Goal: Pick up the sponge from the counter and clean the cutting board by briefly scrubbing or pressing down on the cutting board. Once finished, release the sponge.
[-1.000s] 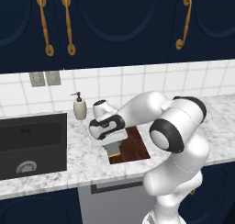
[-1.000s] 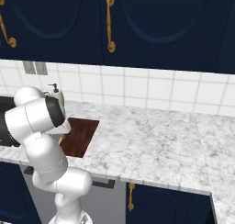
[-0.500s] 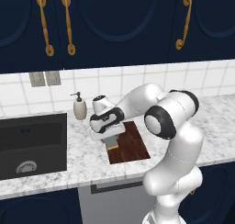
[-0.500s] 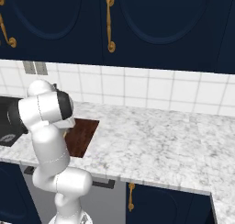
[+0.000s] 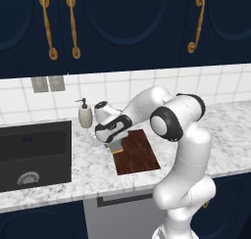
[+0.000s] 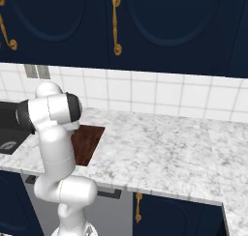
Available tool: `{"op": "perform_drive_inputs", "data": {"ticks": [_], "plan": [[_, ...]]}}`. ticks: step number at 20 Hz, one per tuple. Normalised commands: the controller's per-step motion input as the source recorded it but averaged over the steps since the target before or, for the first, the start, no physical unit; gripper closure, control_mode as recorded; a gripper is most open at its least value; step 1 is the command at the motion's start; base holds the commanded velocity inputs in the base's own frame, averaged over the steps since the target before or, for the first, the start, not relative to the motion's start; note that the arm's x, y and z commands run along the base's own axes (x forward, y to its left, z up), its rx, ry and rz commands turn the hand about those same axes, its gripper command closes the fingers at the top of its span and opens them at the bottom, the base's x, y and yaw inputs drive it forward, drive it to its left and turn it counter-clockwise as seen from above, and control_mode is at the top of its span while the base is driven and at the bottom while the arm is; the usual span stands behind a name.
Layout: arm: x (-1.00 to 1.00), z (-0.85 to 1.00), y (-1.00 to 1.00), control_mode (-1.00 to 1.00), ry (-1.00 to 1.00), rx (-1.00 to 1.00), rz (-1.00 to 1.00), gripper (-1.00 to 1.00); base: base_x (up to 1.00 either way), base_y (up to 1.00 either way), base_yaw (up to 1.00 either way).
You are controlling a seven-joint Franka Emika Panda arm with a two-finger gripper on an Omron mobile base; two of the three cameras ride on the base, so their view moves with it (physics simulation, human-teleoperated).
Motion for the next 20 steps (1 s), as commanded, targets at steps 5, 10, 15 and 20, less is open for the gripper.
{"op": "perform_drive_inputs", "data": {"ticks": [5,10,15,20], "plan": [[0.43,-0.09,-0.06,-1.00,-0.05,0.00,0.02,1.00,0.00,0.00,0.00],[0.45,0.00,-0.21,-1.00,0.00,0.00,0.00,1.00,0.00,0.00,0.00],[0.48,-0.04,-0.21,-1.00,0.00,0.00,0.00,1.00,0.00,0.00,0.00],[0.41,-0.20,-0.22,-1.00,0.00,0.00,0.00,1.00,0.00,0.00,0.00]]}}
